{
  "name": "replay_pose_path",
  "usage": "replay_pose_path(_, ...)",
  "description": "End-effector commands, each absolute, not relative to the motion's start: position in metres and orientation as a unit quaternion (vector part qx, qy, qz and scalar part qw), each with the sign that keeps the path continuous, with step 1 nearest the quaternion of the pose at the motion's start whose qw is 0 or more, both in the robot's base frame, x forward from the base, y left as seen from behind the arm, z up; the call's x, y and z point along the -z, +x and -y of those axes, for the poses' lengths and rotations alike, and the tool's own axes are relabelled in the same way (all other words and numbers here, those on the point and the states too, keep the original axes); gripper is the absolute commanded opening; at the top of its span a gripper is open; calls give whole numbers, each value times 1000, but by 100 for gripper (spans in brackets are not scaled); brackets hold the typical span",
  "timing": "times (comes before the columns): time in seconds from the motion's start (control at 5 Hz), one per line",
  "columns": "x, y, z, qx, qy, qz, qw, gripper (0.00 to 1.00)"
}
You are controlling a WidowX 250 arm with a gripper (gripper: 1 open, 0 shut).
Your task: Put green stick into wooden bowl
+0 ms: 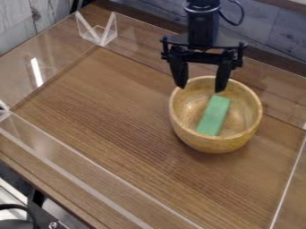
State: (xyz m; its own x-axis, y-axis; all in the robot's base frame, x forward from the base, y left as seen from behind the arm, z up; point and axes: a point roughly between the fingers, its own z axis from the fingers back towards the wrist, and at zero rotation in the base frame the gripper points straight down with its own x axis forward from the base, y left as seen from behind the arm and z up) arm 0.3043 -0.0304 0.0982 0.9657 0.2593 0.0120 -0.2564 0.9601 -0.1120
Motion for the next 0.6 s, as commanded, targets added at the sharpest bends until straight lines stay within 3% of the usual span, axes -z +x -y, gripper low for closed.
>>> replay_pose_path(0.0, -118, 307, 28, -133, -62, 48, 988, 100)
replay_pose_path(0.4, -117, 306, 28, -132, -62, 50, 988, 100)
